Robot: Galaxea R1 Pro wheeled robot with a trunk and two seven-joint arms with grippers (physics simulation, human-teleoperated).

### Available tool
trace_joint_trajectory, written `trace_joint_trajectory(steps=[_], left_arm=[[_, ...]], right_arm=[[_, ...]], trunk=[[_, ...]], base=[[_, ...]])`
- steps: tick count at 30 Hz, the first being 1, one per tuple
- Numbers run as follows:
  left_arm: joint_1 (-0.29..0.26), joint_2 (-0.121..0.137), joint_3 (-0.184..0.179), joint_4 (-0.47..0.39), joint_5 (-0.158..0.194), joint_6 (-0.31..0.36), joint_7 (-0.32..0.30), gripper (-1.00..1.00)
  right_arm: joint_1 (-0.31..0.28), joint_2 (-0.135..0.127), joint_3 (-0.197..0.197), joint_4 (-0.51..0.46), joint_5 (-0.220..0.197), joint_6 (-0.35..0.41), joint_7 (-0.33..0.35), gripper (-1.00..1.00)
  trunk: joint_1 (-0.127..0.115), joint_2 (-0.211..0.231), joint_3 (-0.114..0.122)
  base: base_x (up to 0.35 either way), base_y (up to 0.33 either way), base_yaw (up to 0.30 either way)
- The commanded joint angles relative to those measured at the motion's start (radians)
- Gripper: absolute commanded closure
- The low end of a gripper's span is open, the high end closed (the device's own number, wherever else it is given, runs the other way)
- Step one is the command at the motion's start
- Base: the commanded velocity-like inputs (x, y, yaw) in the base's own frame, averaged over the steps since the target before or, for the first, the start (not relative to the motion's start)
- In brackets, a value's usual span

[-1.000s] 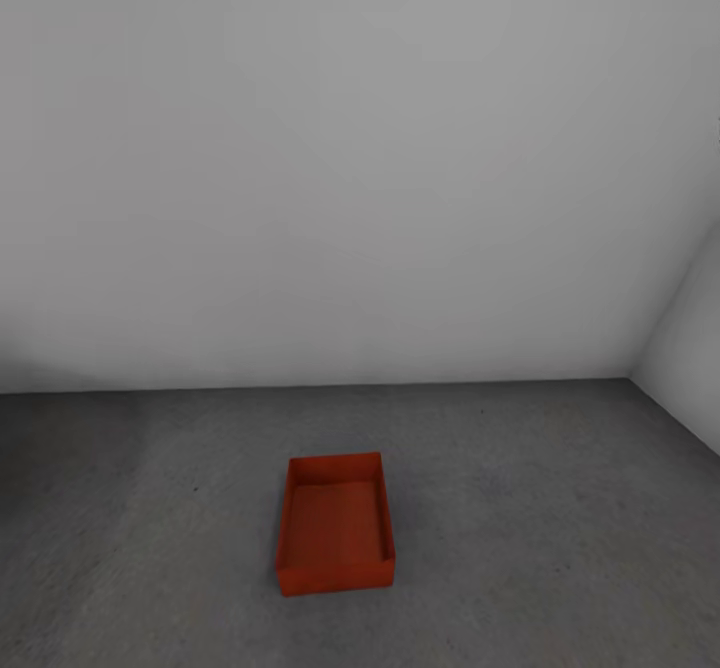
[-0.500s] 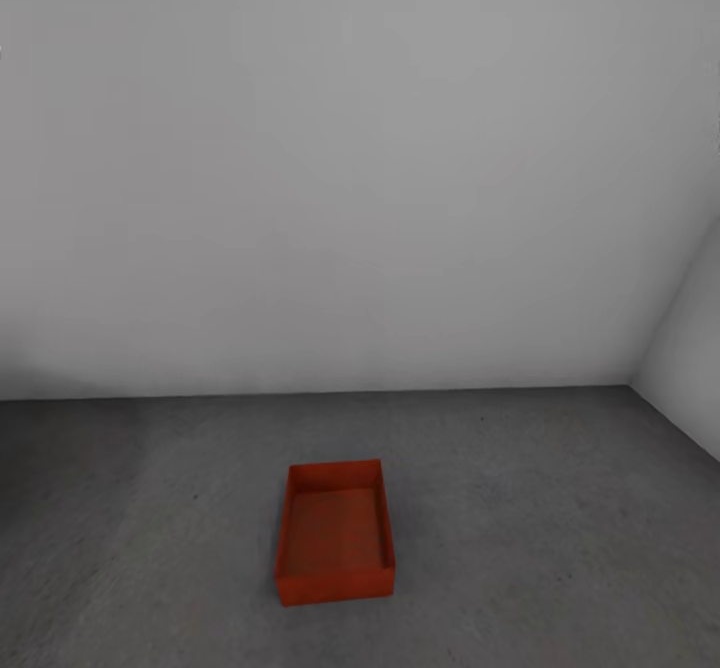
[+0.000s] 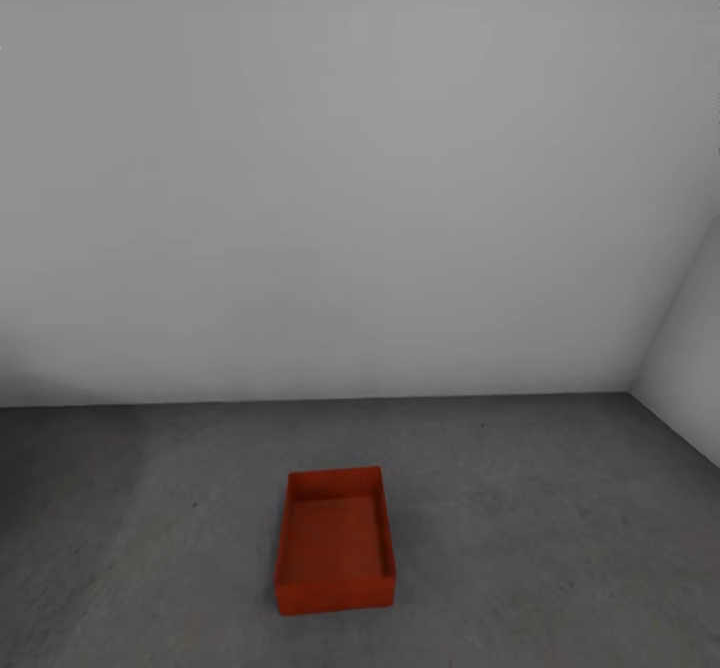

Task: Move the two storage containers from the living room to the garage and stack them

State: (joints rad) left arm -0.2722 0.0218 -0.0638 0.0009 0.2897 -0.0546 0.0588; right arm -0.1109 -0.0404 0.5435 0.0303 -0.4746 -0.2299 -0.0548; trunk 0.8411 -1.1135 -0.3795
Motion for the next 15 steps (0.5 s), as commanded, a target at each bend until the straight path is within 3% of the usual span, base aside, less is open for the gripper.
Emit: trace_joint_trajectory(steps=[1,15], left_arm=[[0.0,0.0,-0.007,0.0,0.007,-0.003,0.002,-1.0],[0.024,0.0,-0.008,0.0,0.007,-0.013,0.001,-1.0]], right_arm=[[-0.001,0.001,0.008,0.003,-0.007,-0.005,0.0,-1.0],[-0.001,0.001,0.007,0.002,-0.013,-0.006,0.0,-1.0]], trunk=[[0.0,-0.001,0.001],[0.0,-0.001,0.023]], base=[[0.0,0.0,0.0],[0.0,0.0,0.0]])
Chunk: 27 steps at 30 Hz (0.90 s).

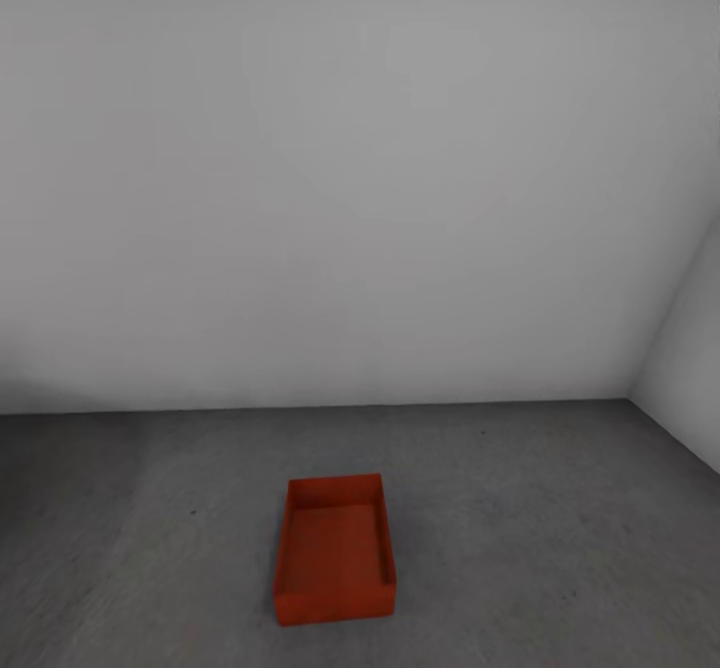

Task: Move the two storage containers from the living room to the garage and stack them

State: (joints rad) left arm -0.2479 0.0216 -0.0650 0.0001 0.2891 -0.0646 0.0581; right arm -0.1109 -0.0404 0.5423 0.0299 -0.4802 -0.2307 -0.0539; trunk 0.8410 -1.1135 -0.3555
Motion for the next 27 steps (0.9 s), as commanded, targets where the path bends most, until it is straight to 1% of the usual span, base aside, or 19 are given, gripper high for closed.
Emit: trace_joint_trajectory(steps=[1,8,18,27], left_arm=[[0.003,0.0,-0.007,0.0,0.007,-0.004,0.002,-1.0],[0.008,0.001,-0.007,0.0,0.008,-0.008,0.003,-1.0],[0.009,0.008,-0.009,-0.001,0.007,-0.007,0.005,-1.0],[0.009,0.009,-0.011,-0.008,-0.002,-0.01,0.008,-1.0]], right_arm=[[-0.001,0.001,0.008,0.003,-0.007,-0.005,0.002,-1.0],[-0.001,0.001,0.008,0.002,-0.009,-0.005,0.009,-1.0],[-0.001,-0.001,0.008,0.003,-0.009,-0.005,0.009,-1.0],[-0.001,0.0,0.008,0.004,-0.009,-0.005,0.009,-1.0]], trunk=[[0.0,-0.001,0.001],[0.0,-0.001,0.012],[0.0,-0.001,0.028],[0.0,-0.001,0.042]], base=[[0.0,0.0,0.0],[0.0,0.0,-0.002],[0.0,0.0,-0.049],[0.0,0.0,-0.01]])
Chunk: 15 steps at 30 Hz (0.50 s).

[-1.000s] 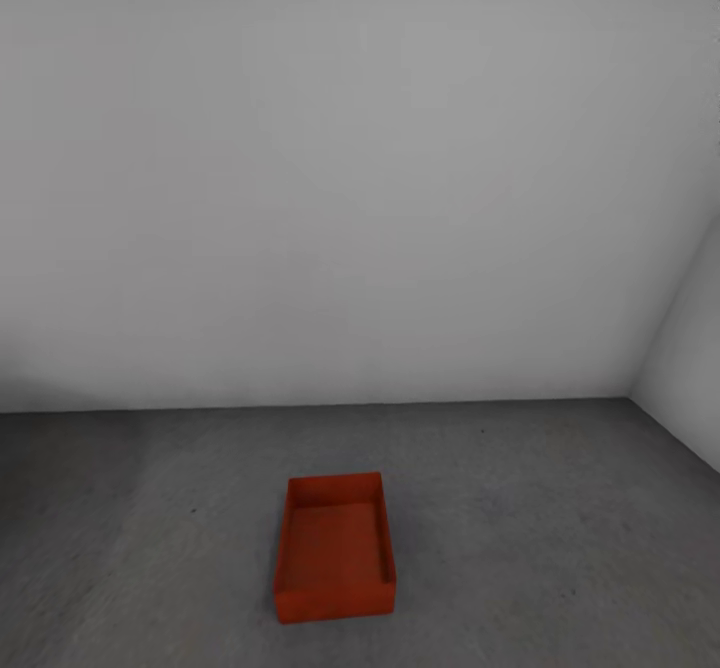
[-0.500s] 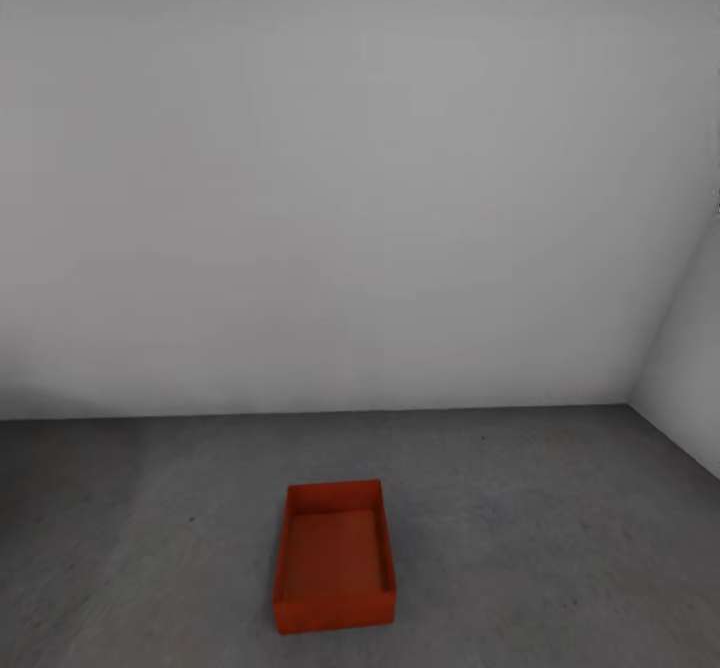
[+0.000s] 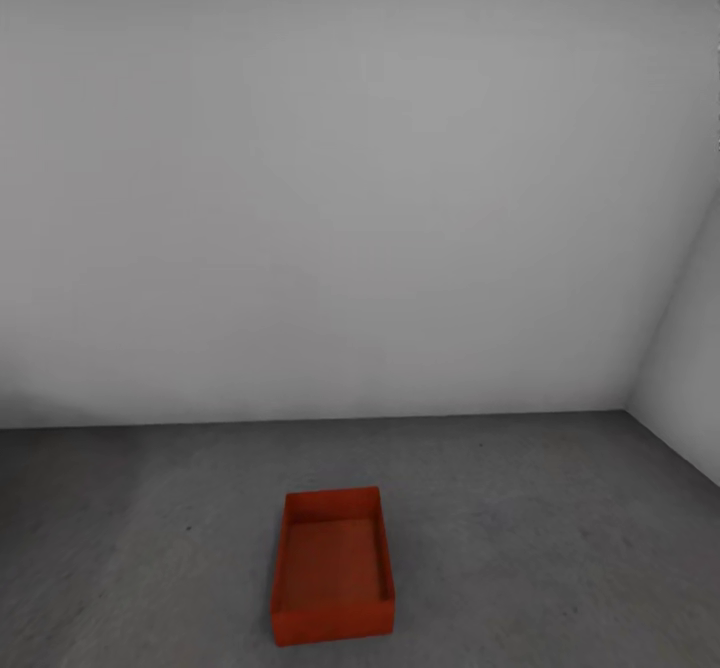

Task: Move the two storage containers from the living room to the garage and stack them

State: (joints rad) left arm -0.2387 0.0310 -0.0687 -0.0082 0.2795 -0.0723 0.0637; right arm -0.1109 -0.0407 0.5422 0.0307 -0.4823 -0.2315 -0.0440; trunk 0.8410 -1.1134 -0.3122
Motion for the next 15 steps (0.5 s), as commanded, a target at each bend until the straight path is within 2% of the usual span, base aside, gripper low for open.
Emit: trace_joint_trajectory(steps=[1,15], left_arm=[[-0.001,0.0,-0.007,0.0,0.008,-0.003,0.002,-1.0],[-0.001,0.001,-0.009,0.0,0.006,-0.003,0.002,-1.0]], right_arm=[[-0.001,0.001,0.008,0.003,-0.007,-0.005,0.0,-1.0],[-0.001,-0.002,0.008,0.002,-0.008,-0.004,0.0,-1.0]], trunk=[[0.0,-0.001,0.0],[0.0,-0.001,0.021]], base=[[0.0,0.0,-0.001],[0.0,0.0,0.0]])
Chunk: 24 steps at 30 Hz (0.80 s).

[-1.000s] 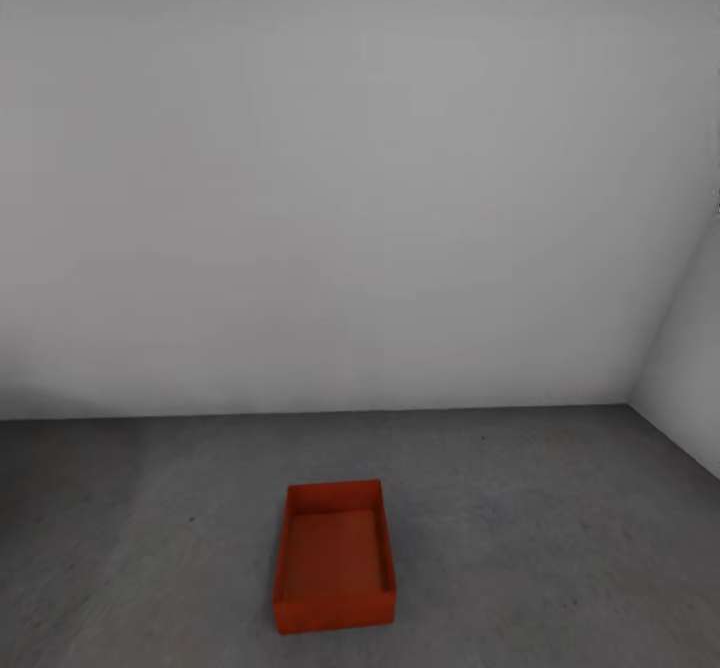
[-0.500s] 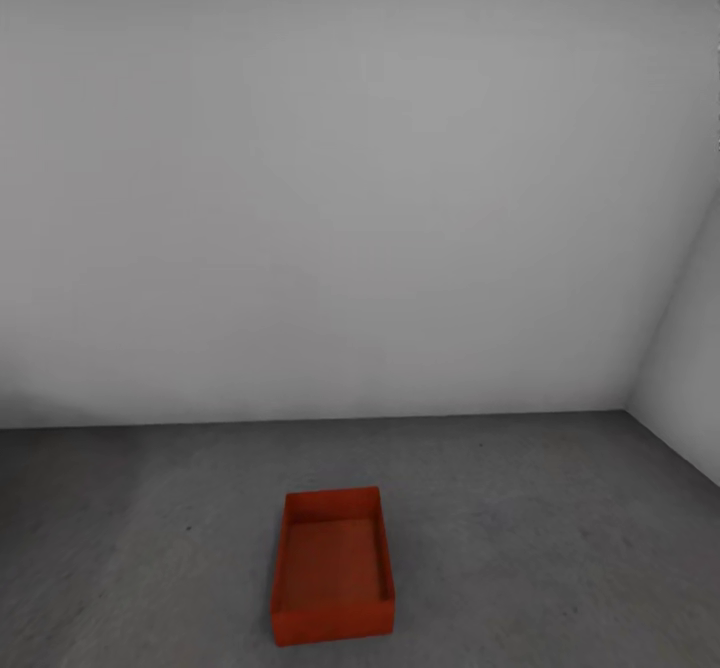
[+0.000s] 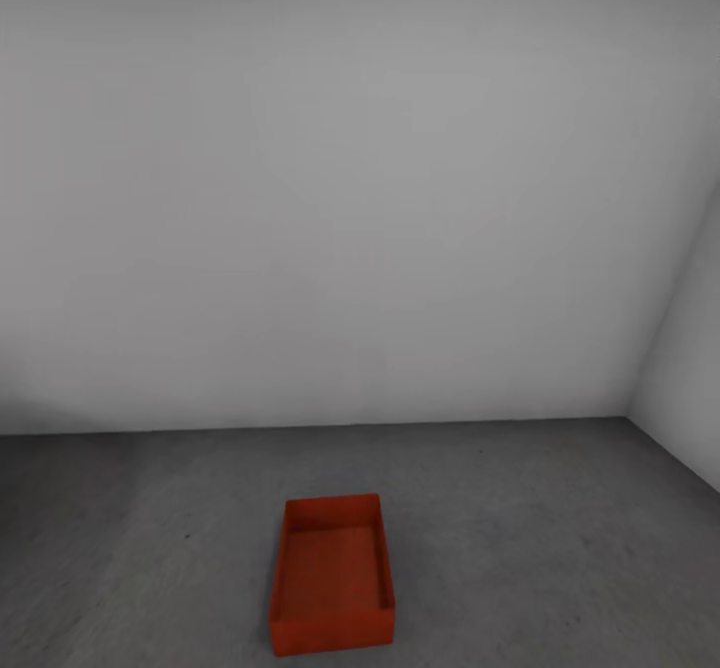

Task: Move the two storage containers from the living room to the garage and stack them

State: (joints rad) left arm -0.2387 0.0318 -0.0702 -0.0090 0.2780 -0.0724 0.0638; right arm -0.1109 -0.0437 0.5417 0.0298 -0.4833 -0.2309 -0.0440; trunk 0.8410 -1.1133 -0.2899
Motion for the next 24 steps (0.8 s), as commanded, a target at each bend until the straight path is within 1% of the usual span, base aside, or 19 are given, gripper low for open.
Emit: trace_joint_trajectory(steps=[1,13,24], left_arm=[[-0.001,0.0,-0.008,0.0,0.008,-0.003,0.002,-1.0],[-0.001,0.0,-0.008,0.001,0.008,-0.003,0.002,-1.0],[-0.001,0.0,-0.007,0.001,0.009,-0.003,0.002,-1.0]], right_arm=[[-0.001,0.0,0.008,0.003,-0.007,-0.005,0.0,-1.0],[-0.001,-0.002,0.015,0.002,0.007,-0.003,0.001,-1.0],[-0.001,0.003,0.017,0.002,0.007,-0.001,0.004,-1.0]], trunk=[[0.0,-0.001,-0.001],[0.0,-0.001,0.001],[0.0,-0.001,0.001]], base=[[0.0,0.0,0.0],[0.0,0.0,0.0],[0.0,0.0,0.0]])
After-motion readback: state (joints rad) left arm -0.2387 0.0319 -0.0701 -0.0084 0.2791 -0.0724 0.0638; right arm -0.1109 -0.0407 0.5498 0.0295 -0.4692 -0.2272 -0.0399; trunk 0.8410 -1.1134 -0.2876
